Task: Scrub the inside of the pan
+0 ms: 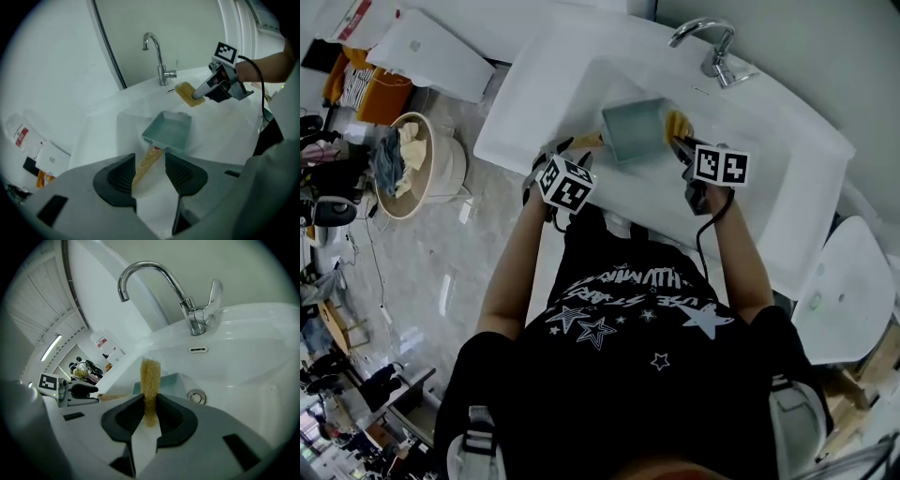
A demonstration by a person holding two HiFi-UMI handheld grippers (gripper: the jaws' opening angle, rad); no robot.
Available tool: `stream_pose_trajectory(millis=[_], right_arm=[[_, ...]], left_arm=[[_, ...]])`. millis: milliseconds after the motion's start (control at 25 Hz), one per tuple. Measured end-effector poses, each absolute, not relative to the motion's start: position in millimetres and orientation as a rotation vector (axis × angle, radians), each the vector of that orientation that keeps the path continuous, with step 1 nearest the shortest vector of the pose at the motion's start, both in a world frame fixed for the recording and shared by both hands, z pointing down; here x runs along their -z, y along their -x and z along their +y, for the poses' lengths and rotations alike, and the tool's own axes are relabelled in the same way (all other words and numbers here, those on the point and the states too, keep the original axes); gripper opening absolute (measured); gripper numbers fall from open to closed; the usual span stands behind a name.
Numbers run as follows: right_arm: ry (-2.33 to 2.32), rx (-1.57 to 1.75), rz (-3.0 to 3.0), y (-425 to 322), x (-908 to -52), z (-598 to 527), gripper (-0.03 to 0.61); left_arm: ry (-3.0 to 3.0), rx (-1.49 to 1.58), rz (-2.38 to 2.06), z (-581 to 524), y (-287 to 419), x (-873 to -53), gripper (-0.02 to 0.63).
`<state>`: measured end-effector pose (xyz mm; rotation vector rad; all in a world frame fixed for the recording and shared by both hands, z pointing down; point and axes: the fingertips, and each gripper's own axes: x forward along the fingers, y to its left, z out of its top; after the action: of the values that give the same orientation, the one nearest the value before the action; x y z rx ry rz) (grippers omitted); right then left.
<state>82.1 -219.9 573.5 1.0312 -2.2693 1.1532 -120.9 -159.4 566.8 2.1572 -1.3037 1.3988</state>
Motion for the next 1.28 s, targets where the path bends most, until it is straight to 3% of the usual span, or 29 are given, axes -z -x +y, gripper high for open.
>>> stream_pose_trajectory(millis=[760,1280], right_arm=[[-1.166,-1.223,-2.141,-75,-597,-232,0.077],[-1.189,-1.23,-2.051,-77,-617,-244,0.077]], left_arm=[[-2.167,-1.792,-0.901,-182,123,-616,0.183],[-2.141,-1.808,-0.857,-188,126,-631,0.141]])
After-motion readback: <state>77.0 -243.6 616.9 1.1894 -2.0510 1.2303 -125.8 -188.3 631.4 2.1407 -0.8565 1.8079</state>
